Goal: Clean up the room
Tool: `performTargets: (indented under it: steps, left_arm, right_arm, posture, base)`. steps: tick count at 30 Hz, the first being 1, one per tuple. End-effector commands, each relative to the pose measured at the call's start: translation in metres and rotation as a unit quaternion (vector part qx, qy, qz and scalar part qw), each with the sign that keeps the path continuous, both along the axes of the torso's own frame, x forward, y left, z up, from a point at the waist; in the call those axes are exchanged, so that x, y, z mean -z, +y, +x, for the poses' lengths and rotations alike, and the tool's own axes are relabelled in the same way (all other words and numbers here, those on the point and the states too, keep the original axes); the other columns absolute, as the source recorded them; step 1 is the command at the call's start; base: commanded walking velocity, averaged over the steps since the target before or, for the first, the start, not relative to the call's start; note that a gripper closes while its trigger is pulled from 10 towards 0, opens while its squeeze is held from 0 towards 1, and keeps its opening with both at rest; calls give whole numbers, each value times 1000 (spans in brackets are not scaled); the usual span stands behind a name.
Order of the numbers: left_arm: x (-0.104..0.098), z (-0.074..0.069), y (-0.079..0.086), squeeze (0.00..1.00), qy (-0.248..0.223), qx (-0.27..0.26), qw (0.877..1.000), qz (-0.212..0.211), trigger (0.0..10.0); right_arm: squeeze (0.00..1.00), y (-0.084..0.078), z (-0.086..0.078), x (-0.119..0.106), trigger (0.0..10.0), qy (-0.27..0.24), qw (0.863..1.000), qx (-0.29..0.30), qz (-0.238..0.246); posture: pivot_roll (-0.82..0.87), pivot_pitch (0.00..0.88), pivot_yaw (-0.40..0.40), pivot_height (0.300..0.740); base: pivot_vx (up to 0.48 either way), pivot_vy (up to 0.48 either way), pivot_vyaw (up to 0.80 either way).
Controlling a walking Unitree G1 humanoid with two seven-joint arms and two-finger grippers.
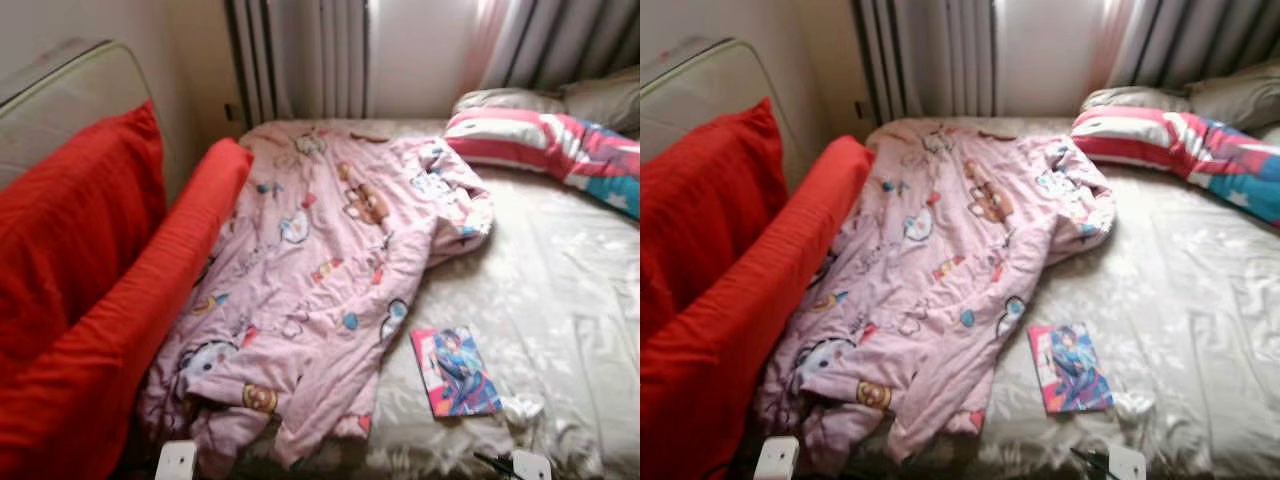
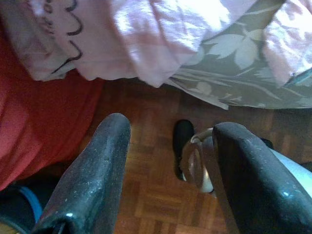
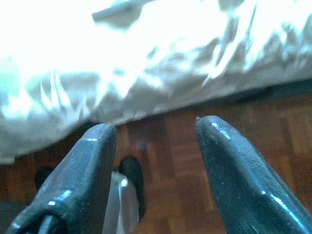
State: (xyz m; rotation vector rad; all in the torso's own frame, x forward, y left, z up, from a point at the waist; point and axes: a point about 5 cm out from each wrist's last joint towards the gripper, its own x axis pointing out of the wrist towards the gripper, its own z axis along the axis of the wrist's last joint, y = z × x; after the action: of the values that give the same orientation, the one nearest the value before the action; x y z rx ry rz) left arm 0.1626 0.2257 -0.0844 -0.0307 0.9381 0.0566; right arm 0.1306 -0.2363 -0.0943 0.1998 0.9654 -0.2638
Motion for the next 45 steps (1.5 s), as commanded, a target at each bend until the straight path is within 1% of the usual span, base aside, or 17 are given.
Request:
performTargets:
  steps: [1,6,13,17,20,25,30,35,42,43,44,45]
  left_arm:
    - [0,0,2,0,3,6,1000,3,10000]
    - [4,-10,0,0,9,8,1000,2,10000]
    - [5,-14,-1,0,10,11,1000,1,10000]
    - [7,-19,-2,0,14,14,1000,1,10000]
    - [7,-19,-4,0,14,16,1000,1,10000]
    - [7,-17,-8,0,10,23,1000,-2,10000]
    - [6,-12,-12,0,3,28,1000,-3,10000]
    - [7,-13,-15,0,3,31,1000,-6,10000]
    - [6,-13,-15,0,-4,35,999,-8,10000]
    - [6,-12,-14,0,-6,34,999,-8,10000]
    - [6,-12,-14,0,-6,34,999,-8,10000]
    - [5,-11,-14,0,-9,33,999,-6,10000]
  right_arm:
    - [0,1,-6,2,10000,11,1000,3,3]
    - [0,0,-6,2,10000,9,1000,3,2]
    - [0,0,-6,2,10000,8,1000,2,1]
    - [0,0,-6,2,10000,7,1000,-1,1]
    - [0,0,-5,2,10000,5,1000,-2,0]
    - [0,-1,-5,1,10000,2,1000,-5,0]
    - [0,-2,-6,1,10000,3,1000,-10,-3]
    - [0,-5,-7,1,10000,4,1000,-11,-5]
    - [0,-5,-7,1,10000,2,1000,-8,-5]
    - [0,1,1,-1,10000,-13,1000,-14,-3]
    - [0,1,1,-1,10000,-13,1000,-14,-3]
    - [0,14,19,-5,10000,-44,999,-25,-1]
  posture:
    - [-55,0,37,740]
    - [-61,0,38,740]
    - [-66,0,38,740]
    - [-71,0,39,740]
    - [-74,0,39,740]
    - [-76,0,40,740]
    - [-72,0,30,740]
    - [-69,0,27,740]
    - [-65,0,27,740]
    - [-66,0,27,740]
    - [-66,0,27,740]
    - [-66,0,27,740]
  base:
    - [0,0,0]
    - [0,0,0]
    - [0,0,0]
    - [0,0,0]
    - [0,0,0]
    - [0,-253,0]
    - [242,-292,0]
    - [249,-369,0]
    - [251,-387,0]
    - [251,-345,0]
    - [251,-345,0]
    - [0,0,0]
